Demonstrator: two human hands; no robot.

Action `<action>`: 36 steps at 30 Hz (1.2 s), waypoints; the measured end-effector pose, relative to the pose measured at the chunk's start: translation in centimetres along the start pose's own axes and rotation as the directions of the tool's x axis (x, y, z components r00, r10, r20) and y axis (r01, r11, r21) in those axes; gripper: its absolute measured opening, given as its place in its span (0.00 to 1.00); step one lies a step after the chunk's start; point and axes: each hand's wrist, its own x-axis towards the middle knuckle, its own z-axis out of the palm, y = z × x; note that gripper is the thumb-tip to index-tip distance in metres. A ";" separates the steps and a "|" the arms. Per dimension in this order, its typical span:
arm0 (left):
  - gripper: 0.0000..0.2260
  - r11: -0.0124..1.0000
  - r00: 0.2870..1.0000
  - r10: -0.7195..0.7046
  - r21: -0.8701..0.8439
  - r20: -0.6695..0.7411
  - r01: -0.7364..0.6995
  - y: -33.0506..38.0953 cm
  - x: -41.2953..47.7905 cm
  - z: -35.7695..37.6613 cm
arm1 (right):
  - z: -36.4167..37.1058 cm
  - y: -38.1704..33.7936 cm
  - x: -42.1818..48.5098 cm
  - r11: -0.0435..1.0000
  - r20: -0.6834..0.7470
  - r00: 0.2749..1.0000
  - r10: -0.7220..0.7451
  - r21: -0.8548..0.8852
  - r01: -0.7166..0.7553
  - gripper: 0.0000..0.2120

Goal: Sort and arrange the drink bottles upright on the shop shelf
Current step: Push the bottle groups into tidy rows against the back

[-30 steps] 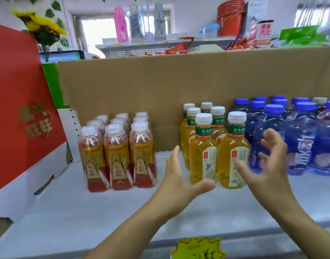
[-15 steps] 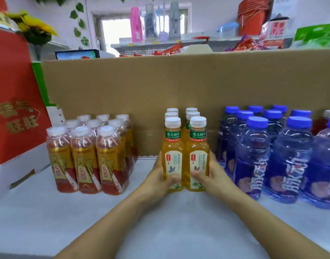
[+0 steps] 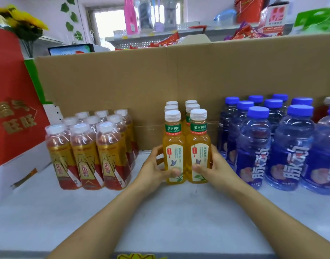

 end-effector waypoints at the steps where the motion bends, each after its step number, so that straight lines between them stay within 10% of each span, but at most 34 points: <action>1: 0.32 1.000 1.000 0.004 -0.003 -0.001 -0.004 0.1 0.0 0.0 | 0.0 -0.1 -0.2 1.000 0.005 1.000 -0.003 -0.010 0.003 0.30; 8: 0.53 0.977 0.979 0.040 0.212 -0.198 0.003 2.1 -2.1 1.3 | -0.4 -1.9 -3.4 0.975 -0.081 0.984 -0.157 -0.172 0.141 0.34; 14: 0.42 0.812 0.801 0.573 0.259 -0.173 -0.524 4.5 -7.8 3.6 | -3.3 -1.2 -9.2 0.848 -0.167 0.870 -0.464 -0.367 0.381 0.30; 22: 0.53 0.959 0.961 0.237 0.121 0.145 -0.255 6.4 -7.1 12.3 | -15.7 1.8 -12.8 0.865 -0.607 0.617 -0.501 -0.352 0.356 0.23; 29: 0.70 0.991 0.997 0.025 0.125 0.078 -0.035 6.2 -1.5 17.6 | -26.0 5.6 -7.9 0.993 -0.318 0.941 -0.117 -0.044 0.108 0.57; 36: 0.49 0.991 0.999 0.031 -0.131 -0.012 -0.033 5.1 1.7 21.6 | -26.5 8.4 -2.7 0.965 -0.060 0.980 -0.190 0.174 0.198 0.44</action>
